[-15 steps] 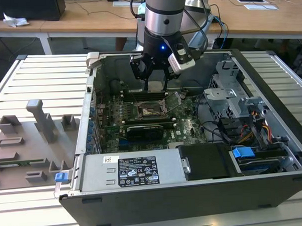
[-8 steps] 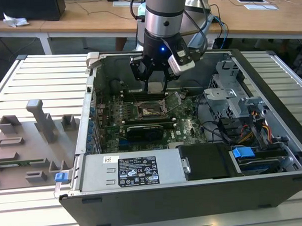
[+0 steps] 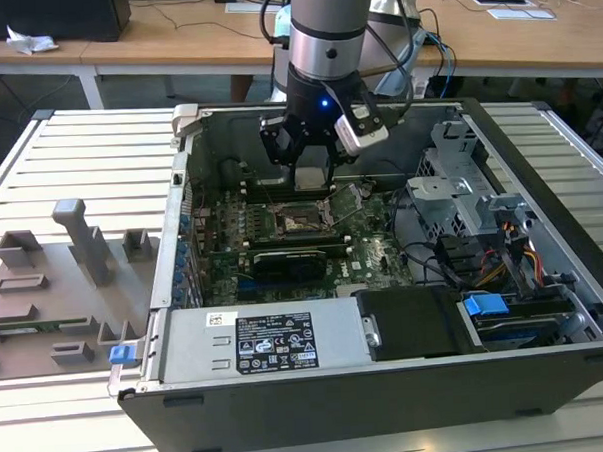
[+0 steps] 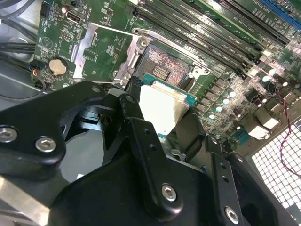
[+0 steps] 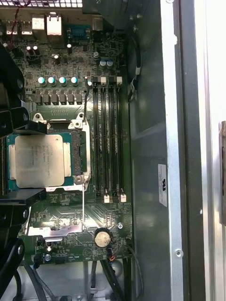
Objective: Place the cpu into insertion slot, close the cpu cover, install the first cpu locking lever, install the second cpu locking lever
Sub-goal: 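Place the cpu into insertion slot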
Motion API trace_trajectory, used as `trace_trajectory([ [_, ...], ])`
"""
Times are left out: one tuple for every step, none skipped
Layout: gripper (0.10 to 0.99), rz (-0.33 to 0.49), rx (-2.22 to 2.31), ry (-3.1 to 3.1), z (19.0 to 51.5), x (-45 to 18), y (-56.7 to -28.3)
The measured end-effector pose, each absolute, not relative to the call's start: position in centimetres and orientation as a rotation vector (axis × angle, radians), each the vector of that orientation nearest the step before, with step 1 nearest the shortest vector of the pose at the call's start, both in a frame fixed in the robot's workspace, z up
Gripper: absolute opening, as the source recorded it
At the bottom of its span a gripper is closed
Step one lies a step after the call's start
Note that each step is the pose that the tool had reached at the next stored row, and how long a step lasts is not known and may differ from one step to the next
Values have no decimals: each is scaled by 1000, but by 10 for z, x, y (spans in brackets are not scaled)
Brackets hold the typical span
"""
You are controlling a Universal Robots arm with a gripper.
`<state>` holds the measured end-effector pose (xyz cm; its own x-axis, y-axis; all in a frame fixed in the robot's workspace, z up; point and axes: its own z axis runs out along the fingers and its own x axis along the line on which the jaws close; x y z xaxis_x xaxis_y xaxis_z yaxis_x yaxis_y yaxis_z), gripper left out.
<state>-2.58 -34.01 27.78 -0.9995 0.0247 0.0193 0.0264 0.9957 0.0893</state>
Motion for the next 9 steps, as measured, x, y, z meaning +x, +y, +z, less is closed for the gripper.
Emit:
trace_trajectory([
  [545, -140, -40, -3120, 277, -26, -340],
  [545, -140, -40, -3120, 276, -26, -340],
  [545, -140, -40, -3120, 276, -26, -340],
  [545, -140, -40, -3120, 275, -26, -340],
  [545, -140, -40, -3120, 275, -26, -340],
  [545, -140, -40, -3120, 274, -26, -340],
  [545, -140, -40, -3120, 273, -26, -340],
  [545, -140, -40, -3120, 272, -26, -340],
  [545, -140, -40, -3120, 272, -26, -340],
])
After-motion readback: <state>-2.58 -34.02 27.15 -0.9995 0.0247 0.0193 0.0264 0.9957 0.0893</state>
